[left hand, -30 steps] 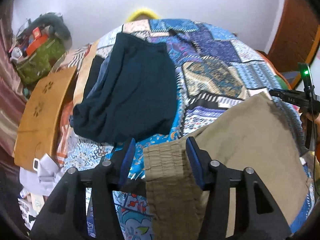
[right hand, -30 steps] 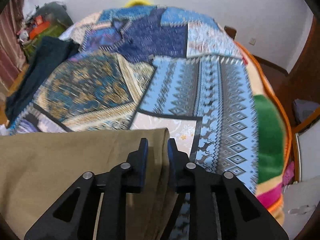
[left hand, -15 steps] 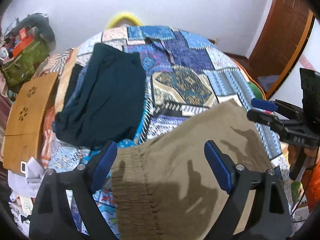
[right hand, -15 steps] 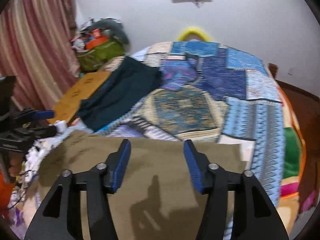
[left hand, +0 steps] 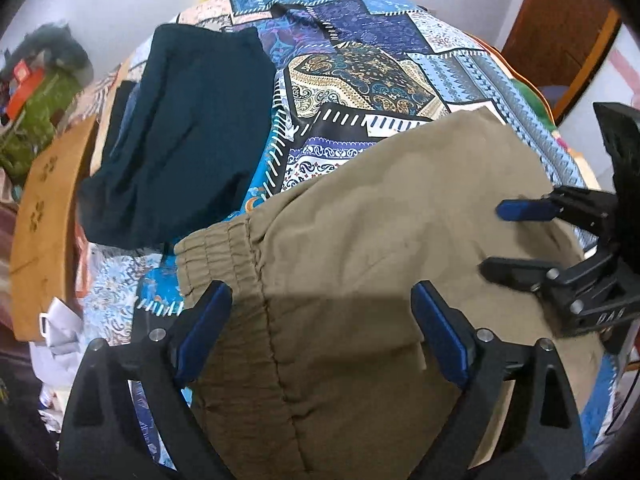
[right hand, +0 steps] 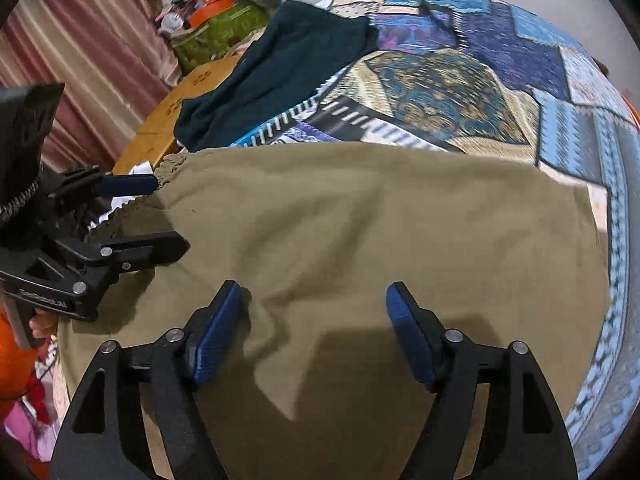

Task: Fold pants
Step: 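Lower the folded pants onto the quilt and open both tools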

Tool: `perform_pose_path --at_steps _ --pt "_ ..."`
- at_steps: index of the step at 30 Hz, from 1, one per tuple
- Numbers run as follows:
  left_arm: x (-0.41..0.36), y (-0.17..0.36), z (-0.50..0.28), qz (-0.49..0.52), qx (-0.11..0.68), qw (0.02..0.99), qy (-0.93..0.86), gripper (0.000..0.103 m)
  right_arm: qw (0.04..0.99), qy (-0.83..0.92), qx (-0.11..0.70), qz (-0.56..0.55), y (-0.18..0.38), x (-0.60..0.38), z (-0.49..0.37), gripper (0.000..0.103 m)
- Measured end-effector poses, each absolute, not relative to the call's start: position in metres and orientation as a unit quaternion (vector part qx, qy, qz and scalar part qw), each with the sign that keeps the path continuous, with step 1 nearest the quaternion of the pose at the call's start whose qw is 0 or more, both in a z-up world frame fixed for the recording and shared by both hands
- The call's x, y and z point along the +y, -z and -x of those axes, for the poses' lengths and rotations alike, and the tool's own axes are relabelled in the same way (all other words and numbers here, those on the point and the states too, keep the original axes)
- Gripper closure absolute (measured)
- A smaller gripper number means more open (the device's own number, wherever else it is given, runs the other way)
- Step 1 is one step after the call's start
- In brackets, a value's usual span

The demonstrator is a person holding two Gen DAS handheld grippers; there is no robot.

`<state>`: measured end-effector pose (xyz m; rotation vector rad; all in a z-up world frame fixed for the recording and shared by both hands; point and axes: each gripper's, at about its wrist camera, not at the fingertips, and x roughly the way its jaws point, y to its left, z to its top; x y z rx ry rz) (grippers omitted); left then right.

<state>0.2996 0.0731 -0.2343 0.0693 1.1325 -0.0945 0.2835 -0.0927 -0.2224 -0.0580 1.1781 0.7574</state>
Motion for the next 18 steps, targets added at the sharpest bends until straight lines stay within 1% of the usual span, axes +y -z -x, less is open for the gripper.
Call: perform_pose_path --at_steps 5,10,18 --pt "0.075 0.231 -0.283 -0.036 0.53 0.846 0.045 0.009 0.776 -0.329 0.537 0.047 0.22 -0.116 -0.262 0.03" --pt "0.073 0.229 -0.262 -0.054 0.52 0.851 0.039 0.009 0.785 -0.301 0.54 0.017 0.213 -0.151 -0.241 0.029" --pt "0.08 0.223 -0.233 -0.039 0.509 0.86 0.016 0.009 0.805 -0.254 0.536 0.025 0.207 -0.191 -0.202 0.029"
